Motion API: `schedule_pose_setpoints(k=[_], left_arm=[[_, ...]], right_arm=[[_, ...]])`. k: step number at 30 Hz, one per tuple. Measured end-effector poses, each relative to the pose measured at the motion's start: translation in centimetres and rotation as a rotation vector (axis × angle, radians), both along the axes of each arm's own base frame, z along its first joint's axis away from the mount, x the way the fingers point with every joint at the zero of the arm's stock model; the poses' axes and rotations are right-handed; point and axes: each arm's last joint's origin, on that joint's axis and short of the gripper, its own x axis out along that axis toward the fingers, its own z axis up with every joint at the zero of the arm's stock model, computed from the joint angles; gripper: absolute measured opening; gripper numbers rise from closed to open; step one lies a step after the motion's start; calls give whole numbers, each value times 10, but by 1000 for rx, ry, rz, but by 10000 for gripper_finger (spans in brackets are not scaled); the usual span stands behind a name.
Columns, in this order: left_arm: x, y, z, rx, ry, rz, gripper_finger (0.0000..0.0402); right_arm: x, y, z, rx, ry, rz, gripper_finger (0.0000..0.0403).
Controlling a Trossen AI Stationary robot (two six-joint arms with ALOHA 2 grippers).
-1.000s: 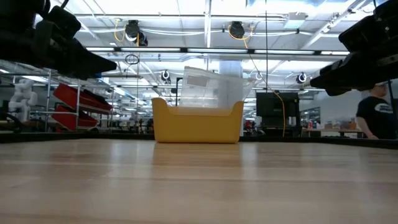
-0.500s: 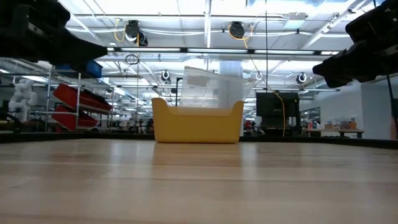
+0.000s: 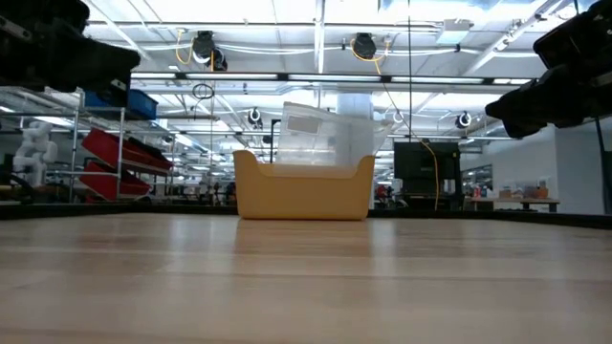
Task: Roll bandage
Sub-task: Return to Home Position
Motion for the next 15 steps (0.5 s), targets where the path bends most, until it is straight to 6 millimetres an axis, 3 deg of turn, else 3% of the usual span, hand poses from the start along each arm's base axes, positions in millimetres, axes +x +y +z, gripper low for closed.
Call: schedule_pose_setpoints(k=[9,15], left_arm=[[-13,2,10,45,-138,-3,2],[-15,4,5,68,-62,50,2]], right_arm=[[-5,-1,1,-3,-15,0,0],[-12,-3,12,-14,-26,2,0]])
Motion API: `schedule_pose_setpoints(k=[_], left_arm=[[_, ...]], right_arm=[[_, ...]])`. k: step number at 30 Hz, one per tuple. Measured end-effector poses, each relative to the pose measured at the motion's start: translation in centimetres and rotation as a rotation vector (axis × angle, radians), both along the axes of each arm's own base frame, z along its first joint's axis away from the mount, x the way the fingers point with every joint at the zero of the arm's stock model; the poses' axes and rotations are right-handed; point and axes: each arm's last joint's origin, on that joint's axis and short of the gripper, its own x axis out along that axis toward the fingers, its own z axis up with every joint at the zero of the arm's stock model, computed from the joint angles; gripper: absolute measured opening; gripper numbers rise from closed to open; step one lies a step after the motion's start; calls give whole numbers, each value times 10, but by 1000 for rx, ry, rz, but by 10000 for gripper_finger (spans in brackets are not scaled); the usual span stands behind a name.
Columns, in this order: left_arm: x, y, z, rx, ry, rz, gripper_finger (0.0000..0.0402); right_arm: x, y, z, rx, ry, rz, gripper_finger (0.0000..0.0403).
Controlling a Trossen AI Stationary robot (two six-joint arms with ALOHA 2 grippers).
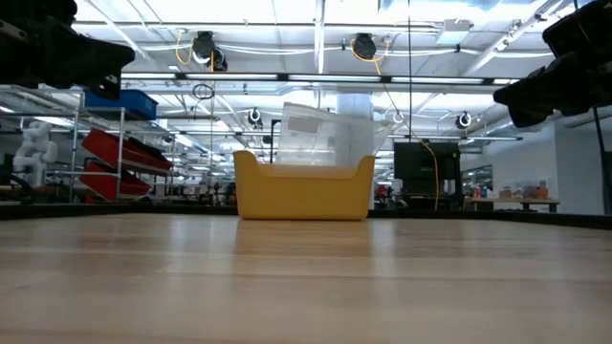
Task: Roll bandage
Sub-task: Return to Home Position
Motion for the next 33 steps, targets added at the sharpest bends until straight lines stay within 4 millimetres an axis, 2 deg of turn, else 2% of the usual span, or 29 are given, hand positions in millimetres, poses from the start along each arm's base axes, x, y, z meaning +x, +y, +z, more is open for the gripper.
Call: schedule_pose_setpoints(k=[7,11,17,33], left_arm=[[0,1,0,2,1,26,2],[0,2,0,5,4,60,2],[0,2,1,5,-3,70,2],[0,2,1,28,-14,72,2]], right_arm=[[-11,-2,12,22,-63,10,0],[-8,-1,7,18,-77,12,0],[-5,2,4,7,-161,116,0],[-5,-2,8,-140,-214,82,0]])
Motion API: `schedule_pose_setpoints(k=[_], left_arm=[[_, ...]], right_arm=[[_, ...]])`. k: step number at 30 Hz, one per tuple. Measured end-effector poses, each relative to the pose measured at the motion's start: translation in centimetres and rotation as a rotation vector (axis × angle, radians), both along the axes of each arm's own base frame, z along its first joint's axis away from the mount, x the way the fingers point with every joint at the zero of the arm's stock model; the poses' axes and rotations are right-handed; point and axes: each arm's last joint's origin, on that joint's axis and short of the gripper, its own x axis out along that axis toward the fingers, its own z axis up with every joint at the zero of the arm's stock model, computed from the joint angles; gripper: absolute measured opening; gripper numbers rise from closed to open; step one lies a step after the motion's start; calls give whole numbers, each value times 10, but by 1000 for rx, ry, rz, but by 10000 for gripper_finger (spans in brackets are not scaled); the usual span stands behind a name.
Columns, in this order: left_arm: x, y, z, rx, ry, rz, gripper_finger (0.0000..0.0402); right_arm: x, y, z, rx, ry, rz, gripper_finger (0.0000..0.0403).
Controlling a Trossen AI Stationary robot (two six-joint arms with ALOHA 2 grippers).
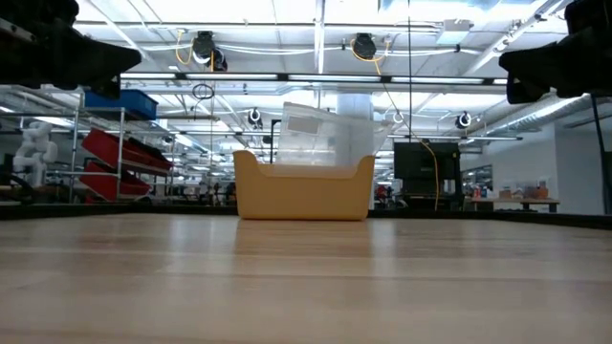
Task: Roll bandage
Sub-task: Return to Home Position
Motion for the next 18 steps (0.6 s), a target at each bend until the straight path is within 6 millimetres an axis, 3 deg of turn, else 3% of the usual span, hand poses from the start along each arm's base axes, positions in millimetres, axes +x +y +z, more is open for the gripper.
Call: schedule_pose_setpoints(k=[18], left_arm=[[0,0,-2,-7,5,-11,2]], right_arm=[[2,-13,-6,53,61,-64,0]])
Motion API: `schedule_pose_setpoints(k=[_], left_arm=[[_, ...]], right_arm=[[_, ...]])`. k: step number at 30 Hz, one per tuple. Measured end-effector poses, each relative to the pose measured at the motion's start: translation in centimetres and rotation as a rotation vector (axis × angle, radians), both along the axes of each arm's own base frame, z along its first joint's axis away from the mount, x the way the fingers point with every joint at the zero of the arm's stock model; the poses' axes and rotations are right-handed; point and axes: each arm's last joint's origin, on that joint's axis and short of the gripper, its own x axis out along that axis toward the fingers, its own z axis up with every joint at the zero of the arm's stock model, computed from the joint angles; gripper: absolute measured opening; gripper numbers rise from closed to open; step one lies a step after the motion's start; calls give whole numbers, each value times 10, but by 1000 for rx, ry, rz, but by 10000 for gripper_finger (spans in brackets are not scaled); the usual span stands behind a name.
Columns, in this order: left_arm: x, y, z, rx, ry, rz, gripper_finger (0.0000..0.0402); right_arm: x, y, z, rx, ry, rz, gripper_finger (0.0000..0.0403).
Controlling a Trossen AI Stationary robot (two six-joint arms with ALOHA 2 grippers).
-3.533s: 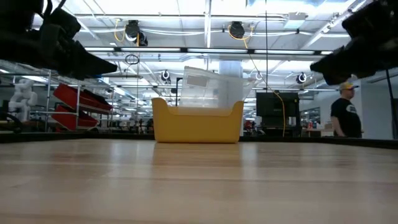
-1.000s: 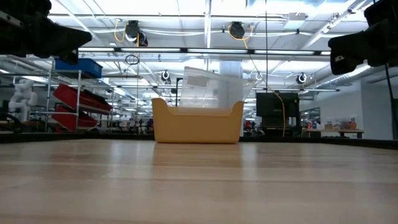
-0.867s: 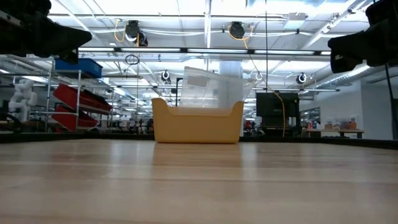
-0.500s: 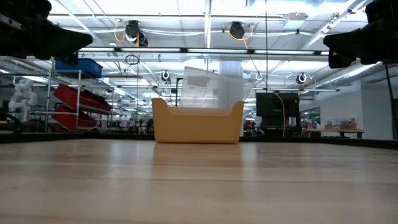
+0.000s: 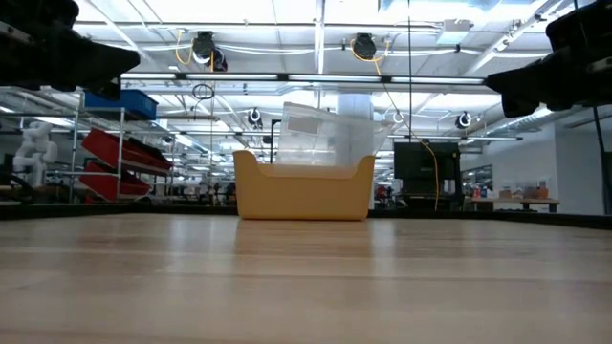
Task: Roll bandage
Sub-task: Return to Home Position
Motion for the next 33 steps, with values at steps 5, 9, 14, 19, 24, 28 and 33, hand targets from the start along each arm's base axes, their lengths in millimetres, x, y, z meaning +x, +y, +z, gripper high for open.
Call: schedule_pose_setpoints(k=[5,9,14,19,24,28,33], left_arm=[[0,-1,-1,15,7,-27,2],[0,0,-1,28,3,-11,2],[0,0,-1,35,3,-10,2],[0,-1,0,79,-7,-15,2],[0,2,4,100,-52,17,2],[1,6,4,105,-45,33,2],[2,11,1,85,-14,33,2]], right_arm=[[0,0,1,0,-9,-1,0],[0,0,1,-8,-13,-3,0],[0,0,0,-7,6,-3,0],[0,0,0,-7,6,-3,0],[0,0,0,-13,7,-3,0],[0,0,0,-42,6,-4,0],[0,0,0,-54,6,-4,0]])
